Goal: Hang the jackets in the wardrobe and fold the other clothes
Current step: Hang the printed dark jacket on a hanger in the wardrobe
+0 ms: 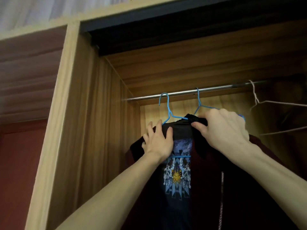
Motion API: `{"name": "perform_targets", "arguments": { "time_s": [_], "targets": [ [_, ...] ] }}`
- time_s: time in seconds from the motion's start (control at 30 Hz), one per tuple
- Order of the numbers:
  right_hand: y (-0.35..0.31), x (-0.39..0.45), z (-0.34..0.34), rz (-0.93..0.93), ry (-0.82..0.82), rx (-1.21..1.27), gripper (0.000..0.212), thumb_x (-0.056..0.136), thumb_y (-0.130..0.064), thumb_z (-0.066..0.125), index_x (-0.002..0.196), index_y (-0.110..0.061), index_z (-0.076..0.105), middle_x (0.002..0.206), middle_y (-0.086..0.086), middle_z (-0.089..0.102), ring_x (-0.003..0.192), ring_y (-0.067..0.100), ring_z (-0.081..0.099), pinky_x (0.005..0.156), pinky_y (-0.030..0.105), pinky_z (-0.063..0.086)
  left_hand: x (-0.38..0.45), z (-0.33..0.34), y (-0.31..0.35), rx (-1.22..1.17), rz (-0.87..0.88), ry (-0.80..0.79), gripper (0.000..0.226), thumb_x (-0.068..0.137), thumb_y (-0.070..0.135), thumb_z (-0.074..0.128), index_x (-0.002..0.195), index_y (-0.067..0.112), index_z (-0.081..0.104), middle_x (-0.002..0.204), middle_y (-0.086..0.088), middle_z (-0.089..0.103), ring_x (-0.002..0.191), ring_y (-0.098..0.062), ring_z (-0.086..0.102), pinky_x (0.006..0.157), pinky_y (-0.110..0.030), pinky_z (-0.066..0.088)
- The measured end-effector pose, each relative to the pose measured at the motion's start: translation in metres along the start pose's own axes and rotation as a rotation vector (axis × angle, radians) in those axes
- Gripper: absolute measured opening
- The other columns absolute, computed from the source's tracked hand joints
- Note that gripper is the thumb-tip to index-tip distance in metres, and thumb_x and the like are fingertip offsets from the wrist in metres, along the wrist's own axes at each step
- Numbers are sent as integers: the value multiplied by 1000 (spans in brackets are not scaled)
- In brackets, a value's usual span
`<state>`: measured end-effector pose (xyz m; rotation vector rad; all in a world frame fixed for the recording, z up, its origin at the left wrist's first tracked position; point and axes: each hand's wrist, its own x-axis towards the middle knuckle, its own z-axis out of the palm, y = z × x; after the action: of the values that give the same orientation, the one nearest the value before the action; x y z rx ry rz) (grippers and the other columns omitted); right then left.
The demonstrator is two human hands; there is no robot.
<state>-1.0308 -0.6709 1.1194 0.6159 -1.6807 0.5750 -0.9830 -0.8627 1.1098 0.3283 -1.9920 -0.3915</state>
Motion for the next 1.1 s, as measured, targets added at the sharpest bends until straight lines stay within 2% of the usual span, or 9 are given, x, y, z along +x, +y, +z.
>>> {"name": "perform_targets", "arguments": {
  "time_s": [0.1, 0.23, 0.33, 0.43, 0.53, 0.7, 0.83, 1.1],
  "targets": [
    [-9, 30, 1, 1, 12, -43, 31, 96, -56, 65, 107, -29, 75, 80, 1, 51, 90, 37, 68, 63, 34, 34, 24, -4, -7, -194, -103, -17, 67, 107, 57, 36, 165, 33, 13, 172, -3, 9, 157, -32, 11, 125, -52, 19],
    [-14, 70, 8, 31, -16, -43, 33, 95, -54, 67, 113, -26, 75, 99, 8, 69, 99, 38, 68, 68, 35, 39, 50, 3, -23, -285, -75, -51, 69, 107, 55, 41, 166, 30, 15, 172, -1, 17, 156, -31, 20, 125, -45, 21],
    [-15, 91, 16, 95, -48, -16, 38, 94, -54, 69, 115, -24, 72, 107, 9, 70, 102, 38, 67, 71, 35, 42, 67, 10, -28, -441, -84, -107, 70, 105, 58, 44, 165, 29, 22, 169, 0, 26, 154, -26, 30, 126, -44, 26],
    [-19, 105, 27, 126, -53, -2, 37, 94, -53, 69, 115, -22, 70, 105, 8, 68, 103, 38, 66, 73, 35, 41, 83, 16, -28, -534, -67, -166, 75, 102, 63, 45, 165, 33, 19, 167, 1, 31, 151, -25, 36, 124, -48, 31],
    [-25, 112, 36, 133, -58, 13, 35, 94, -51, 70, 113, -22, 71, 95, 5, 61, 100, 37, 67, 72, 35, 42, 95, 25, -29, -504, -53, -165, 77, 103, 64, 44, 166, 33, 15, 170, 2, 22, 154, -27, 30, 125, -50, 28],
    [-37, 126, 47, 137, -47, 24, 34, 93, -50, 72, 106, -19, 68, 109, 10, 70, 103, 37, 67, 74, 36, 43, 114, 37, -37, -411, -28, -107, 76, 103, 64, 42, 166, 31, 15, 174, 5, 11, 158, -27, 17, 128, -52, 21],
    [-47, 136, 54, 126, -65, 3, 32, 94, -45, 73, 89, -19, 55, 108, 11, 70, 102, 38, 67, 72, 37, 42, 133, 36, -44, -400, -40, -98, 78, 102, 65, 41, 167, 29, 16, 173, 3, 15, 157, -29, 21, 127, -50, 23],
    [-69, 139, 60, 43, -83, -115, 17, 96, -28, 69, 91, -19, 55, 110, 11, 71, 104, 36, 68, 73, 35, 40, 152, 34, -49, -343, -54, -134, 79, 101, 69, 38, 165, 26, 21, 171, -2, 21, 154, -33, 29, 125, -50, 26]
  ]
}}
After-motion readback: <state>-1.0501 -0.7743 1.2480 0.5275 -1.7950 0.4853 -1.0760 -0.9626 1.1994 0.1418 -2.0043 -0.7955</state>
